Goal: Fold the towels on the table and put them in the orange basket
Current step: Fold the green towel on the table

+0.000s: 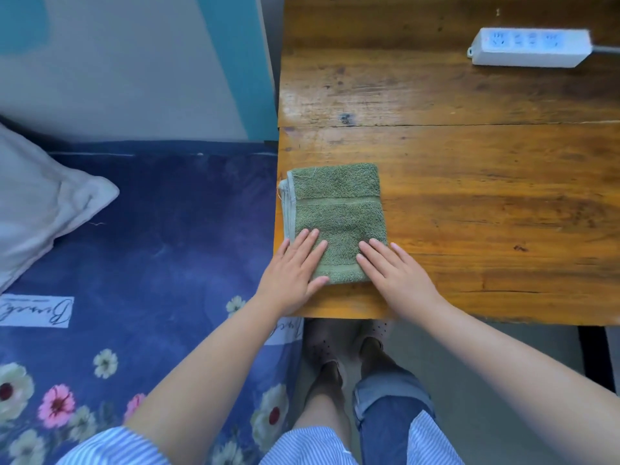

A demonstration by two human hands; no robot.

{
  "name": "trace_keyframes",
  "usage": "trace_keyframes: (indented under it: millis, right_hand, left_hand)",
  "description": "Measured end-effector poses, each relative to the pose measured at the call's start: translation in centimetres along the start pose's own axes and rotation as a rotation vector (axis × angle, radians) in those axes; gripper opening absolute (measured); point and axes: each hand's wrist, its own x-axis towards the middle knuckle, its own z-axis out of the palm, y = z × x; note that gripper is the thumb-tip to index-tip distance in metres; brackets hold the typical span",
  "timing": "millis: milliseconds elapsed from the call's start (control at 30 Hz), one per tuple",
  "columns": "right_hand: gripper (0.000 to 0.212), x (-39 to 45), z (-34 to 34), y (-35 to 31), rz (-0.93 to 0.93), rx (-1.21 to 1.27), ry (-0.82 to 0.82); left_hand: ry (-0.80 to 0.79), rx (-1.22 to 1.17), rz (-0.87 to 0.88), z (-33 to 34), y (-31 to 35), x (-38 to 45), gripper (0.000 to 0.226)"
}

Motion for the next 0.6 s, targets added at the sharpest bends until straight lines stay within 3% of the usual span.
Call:
trace_keyframes:
  millis: [133, 200, 267, 367, 600]
  right_hand:
    - [0.022, 1.4, -0.8, 0.8, -0.142, -0.076, -0.064]
    - [0.029, 1.9, -1.3, 0.8, -0.108, -0.068, -0.114]
    - [0.036, 2.1, -1.6, 1.1, -0.051, 0.018, -0.157]
    - [0.045, 2.4, -2.6, 2.7, 0.0, 0.238, -0.352]
    - [0.042, 2.2, -5.3, 5.1, -0.057, 0.503, -0.35]
  left_hand:
    - [-0.037, 0.02, 0.017, -0.6, -0.3, -0.2, 0.07]
    - [-0.011, 0.023, 0.018, -1.3, 0.1, -0.3, 0.072]
    - [0.114, -0.001, 0.043, -2.6, 1.1, -0.8, 0.071]
    - [0.263, 0.04, 0.045, -3.0, 2.5, -1.7, 0.068]
    - [0.391, -0.108, -0.117, -3.6, 5.6, -3.7, 0.048]
